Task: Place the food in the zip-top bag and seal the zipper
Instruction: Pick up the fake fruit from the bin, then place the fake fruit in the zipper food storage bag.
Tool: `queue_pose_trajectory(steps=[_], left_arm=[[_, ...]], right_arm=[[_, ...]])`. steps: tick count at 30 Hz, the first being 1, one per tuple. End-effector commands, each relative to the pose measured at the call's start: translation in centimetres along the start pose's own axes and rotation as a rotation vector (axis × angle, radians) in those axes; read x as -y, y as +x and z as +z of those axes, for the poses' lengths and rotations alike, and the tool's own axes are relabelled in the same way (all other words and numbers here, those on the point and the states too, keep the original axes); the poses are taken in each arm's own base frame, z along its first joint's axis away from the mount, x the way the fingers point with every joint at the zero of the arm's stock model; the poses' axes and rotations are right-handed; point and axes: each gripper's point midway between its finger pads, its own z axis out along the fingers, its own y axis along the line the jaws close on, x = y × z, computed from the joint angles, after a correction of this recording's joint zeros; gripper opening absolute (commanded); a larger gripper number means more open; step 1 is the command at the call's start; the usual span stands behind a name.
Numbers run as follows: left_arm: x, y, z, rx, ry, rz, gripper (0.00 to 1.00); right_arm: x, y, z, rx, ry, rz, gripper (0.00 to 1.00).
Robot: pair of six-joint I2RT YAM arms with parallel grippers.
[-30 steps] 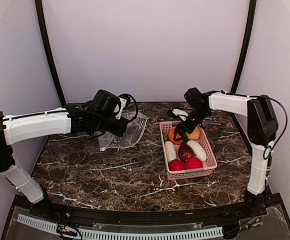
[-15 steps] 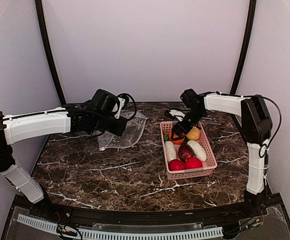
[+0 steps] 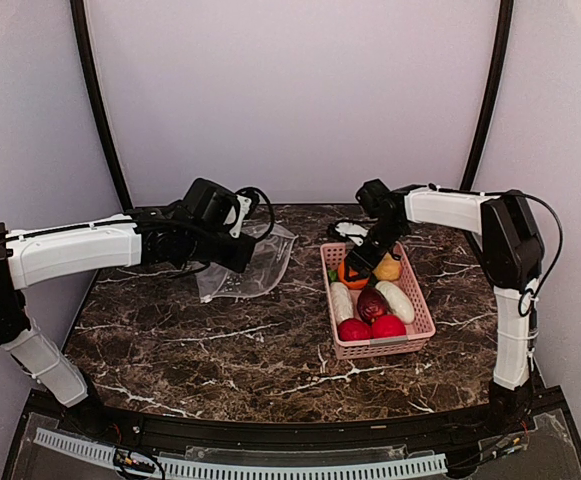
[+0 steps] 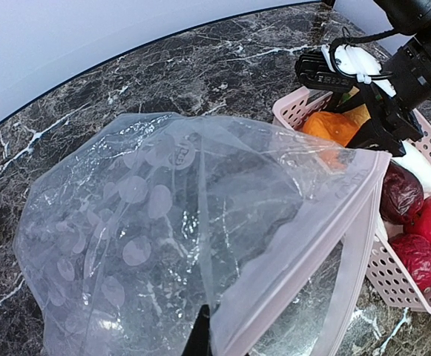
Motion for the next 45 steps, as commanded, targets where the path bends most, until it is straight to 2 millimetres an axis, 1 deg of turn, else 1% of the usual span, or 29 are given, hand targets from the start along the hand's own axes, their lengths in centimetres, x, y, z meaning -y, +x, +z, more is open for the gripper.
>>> queue_pose_trajectory(steps=[1,4,7,9,12,17,19,22,23,24,27,30,34,37,38,41,43,45], left_arm=[[-0.1,0.1,-0.1,0.002,0.009,-0.020,0.01],[0.0,0.2,0.0,-0.003,0.014,-0.020,0.01],[0.1,0.2,0.0,-0.005,0.022,-0.025,0.01],[0.0,0.3,0.1,-0.006,0.024,-0.030,0.01],[-0.3,0.1,0.2,0.000,0.025,-0.037,0.01],[-0.8,-0.6,0.2,0.029,0.005,-0.032,0.01],[-0.5,-1.4,0.0,0.052,0.021,-0.067,0.01],[0.5,-3.2,-0.5,0.097,0.074,-0.151,0.01],[0.8,-4.2,-0.7,0.116,0.092,-0.172,0.01],[1.2,-4.5,-0.8,0.117,0.116,-0.209,0.01],[2.2,-6.5,-1.6,0.161,0.178,-0.281,0.01],[3.0,-8.0,-2.7,0.198,0.230,-0.356,0.01],[3.9,-10.0,-4.8,0.255,0.268,-0.400,0.01],[4.5,-11.2,-6.3,0.279,0.282,-0.416,0.01],[4.9,-11.3,-6.7,0.284,0.290,-0.414,0.01],[5.2,-11.4,-7.9,0.299,0.293,-0.435,0.01],[5.5,-11.3,-8.3,0.297,0.309,-0.452,0.01],[5.9,-11.2,-8.3,0.292,0.329,-0.466,0.01]], right_arm=[[-0.5,0.3,-0.8,-0.020,0.029,-0.025,0.62],[-1.1,-0.7,-4.4,0.050,0.054,-0.048,0.61],[-3.0,-2.0,-8.3,0.148,0.017,-0.080,0.59],[-4.9,-2.9,-10.8,0.219,-0.040,-0.102,0.59],[-7.1,-4.3,-13.5,0.301,-0.086,-0.134,0.58],[-11.5,-7.8,-18.4,0.464,-0.231,-0.195,0.58],[-13.5,-8.9,-20.3,0.525,-0.313,-0.214,0.58],[-16.2,-10.3,-22.1,0.584,-0.434,-0.233,0.58],[-17.1,-10.6,-22.5,0.592,-0.477,-0.237,0.58],[-18.0,-10.8,-22.6,0.594,-0.519,-0.243,0.58],[-19.9,-11.7,-23.2,0.609,-0.639,-0.247,0.58],[-20.2,-13.0,-23.1,0.622,-0.696,-0.208,0.59],[-19.9,-14.4,-22.8,0.624,-0.718,-0.173,0.60],[-18.9,-15.3,-22.5,0.630,-0.661,-0.142,0.60],[-18.5,-15.5,-22.2,0.630,-0.628,-0.131,0.61],[-16.8,-15.7,-21.0,0.619,-0.511,-0.102,0.61],[-16.0,-15.7,-20.2,0.611,-0.453,-0.090,0.61],[-15.6,-15.5,-19.5,0.595,-0.418,-0.081,0.62]])
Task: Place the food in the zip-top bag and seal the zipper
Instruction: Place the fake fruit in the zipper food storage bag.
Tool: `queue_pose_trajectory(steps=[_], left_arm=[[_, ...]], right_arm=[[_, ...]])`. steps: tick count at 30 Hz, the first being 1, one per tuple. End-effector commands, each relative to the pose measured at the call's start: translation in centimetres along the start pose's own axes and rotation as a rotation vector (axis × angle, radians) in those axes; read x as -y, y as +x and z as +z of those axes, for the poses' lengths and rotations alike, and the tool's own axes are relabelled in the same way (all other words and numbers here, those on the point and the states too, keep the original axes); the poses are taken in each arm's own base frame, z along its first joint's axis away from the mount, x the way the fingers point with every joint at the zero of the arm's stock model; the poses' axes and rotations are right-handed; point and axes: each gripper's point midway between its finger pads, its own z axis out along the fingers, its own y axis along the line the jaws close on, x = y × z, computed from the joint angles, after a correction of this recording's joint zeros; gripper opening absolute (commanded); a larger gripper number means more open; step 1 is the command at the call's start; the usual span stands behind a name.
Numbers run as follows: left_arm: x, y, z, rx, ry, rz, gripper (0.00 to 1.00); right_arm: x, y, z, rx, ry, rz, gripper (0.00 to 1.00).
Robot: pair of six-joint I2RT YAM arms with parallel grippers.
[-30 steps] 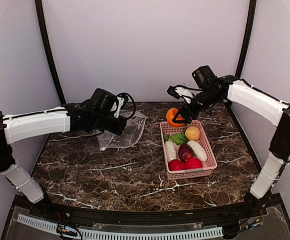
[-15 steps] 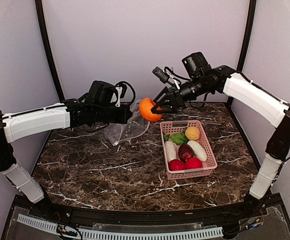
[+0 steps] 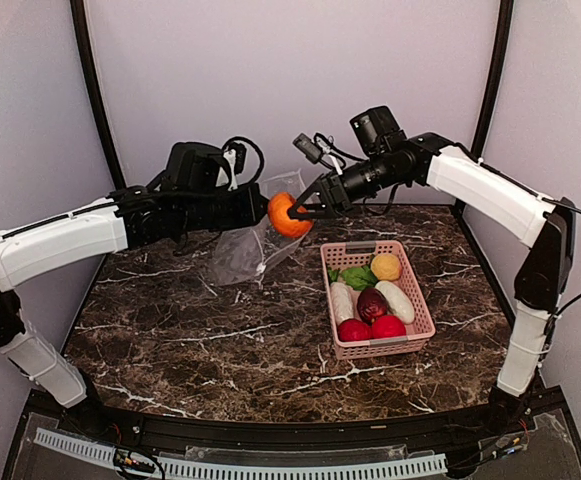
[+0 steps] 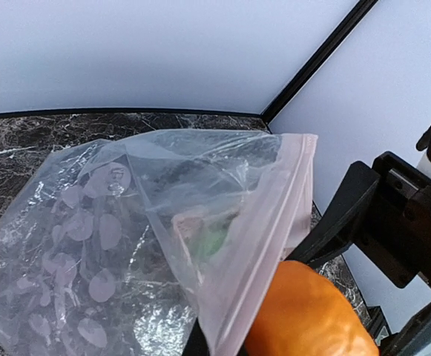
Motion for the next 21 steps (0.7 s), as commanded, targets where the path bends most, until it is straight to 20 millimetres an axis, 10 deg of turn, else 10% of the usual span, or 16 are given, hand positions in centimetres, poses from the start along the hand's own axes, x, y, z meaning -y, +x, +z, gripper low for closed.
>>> queue_pose_trajectory(steps=[1,13,21], left_arm=[[3.0,-1.7,-2.4,0.051,0.104,-0.067,0.01],[3.9,-0.5,0.1,-0.016,0.134,-0.096,0.01],[0.2,1.7,-0.5,-0.004,0.020,-0.089,0.01]], right_arm=[[2.4,-0.4,-0.1,0.005,0.170,-0.041,0.62],[1.7,0.1,3.0,-0.081,0.247,-0.160,0.77],[-3.0,-0.9,-1.0,-0.031,0.177,-0.255,0.99]])
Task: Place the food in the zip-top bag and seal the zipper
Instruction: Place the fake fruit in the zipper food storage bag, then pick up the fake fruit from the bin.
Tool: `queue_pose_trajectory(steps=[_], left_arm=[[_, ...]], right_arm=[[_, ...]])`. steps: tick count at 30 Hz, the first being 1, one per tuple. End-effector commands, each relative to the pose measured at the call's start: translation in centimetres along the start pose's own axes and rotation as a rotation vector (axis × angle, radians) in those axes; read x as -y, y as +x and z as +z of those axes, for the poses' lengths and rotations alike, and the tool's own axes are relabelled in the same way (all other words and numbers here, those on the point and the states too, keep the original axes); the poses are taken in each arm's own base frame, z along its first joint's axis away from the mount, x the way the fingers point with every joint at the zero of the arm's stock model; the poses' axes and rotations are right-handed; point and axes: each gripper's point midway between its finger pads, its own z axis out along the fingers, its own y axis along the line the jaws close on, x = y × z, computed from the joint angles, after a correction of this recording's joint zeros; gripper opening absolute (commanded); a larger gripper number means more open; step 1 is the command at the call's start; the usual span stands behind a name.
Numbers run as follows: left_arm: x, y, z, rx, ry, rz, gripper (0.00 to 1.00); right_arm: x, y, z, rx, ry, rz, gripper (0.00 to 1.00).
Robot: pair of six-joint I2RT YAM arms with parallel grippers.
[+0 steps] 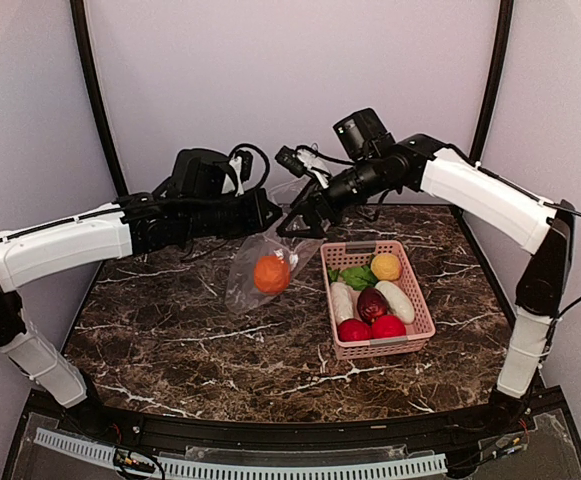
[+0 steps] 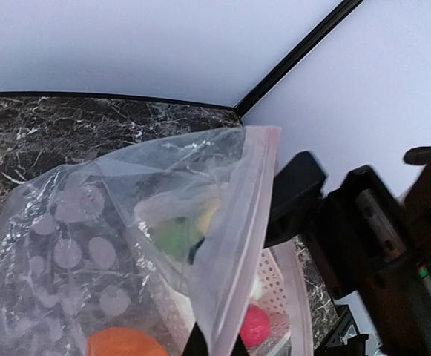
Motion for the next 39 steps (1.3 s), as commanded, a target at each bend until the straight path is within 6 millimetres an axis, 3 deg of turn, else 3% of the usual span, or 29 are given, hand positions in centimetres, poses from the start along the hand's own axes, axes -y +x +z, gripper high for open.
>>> queue_pose_trajectory(steps=[1,4,8,12,16,20,24,27,32,39], left_arm=[[-2.2,0.8,-1.4,0.026,-0.067,0.007,0.01],[-4.1,1.3,-2.3,0.011,-0.153,0.052,0.01],[-7.4,-1.2,-6.1,0.000,-0.377,0.170,0.01],[-7.3,-5.6,-11.6,0.039,-0.493,0.310,0.01],[-8.7,-6.0,-13.0,-0.058,-0.620,0.428,0.01],[-10.1,-3.8,-11.3,-0.192,-0.643,0.464,0.01],[-9.8,-1.3,-8.6,-0.252,-0.546,0.419,0.01],[-10.0,0.7,-6.8,-0.276,-0.487,0.397,0.01],[-10.0,1.9,-4.6,-0.316,-0.438,0.457,0.01],[-7.4,2.1,-1.1,-0.349,-0.260,0.649,0.01]], right_arm=[[-3.0,-2.0,-5.2,0.090,-0.018,-0.108,0.99],[-3.7,-2.0,-8.4,0.126,-0.017,-0.126,0.99],[-3.8,-1.1,-13.3,0.175,0.037,-0.145,0.99],[0.1,2.9,-15.6,0.143,0.148,-0.049,0.97],[3.6,8.3,-16.5,0.094,0.201,0.086,0.94],[5.1,13.9,-15.5,-0.059,0.274,0.081,0.90],[6.1,17.7,-14.6,-0.163,0.326,0.093,0.85],[7.0,19.3,-13.9,-0.208,0.343,0.126,0.80],[8.5,20.7,-13.1,-0.256,0.367,0.180,0.77],[11.3,22.6,-12.2,-0.352,0.419,0.194,0.74]])
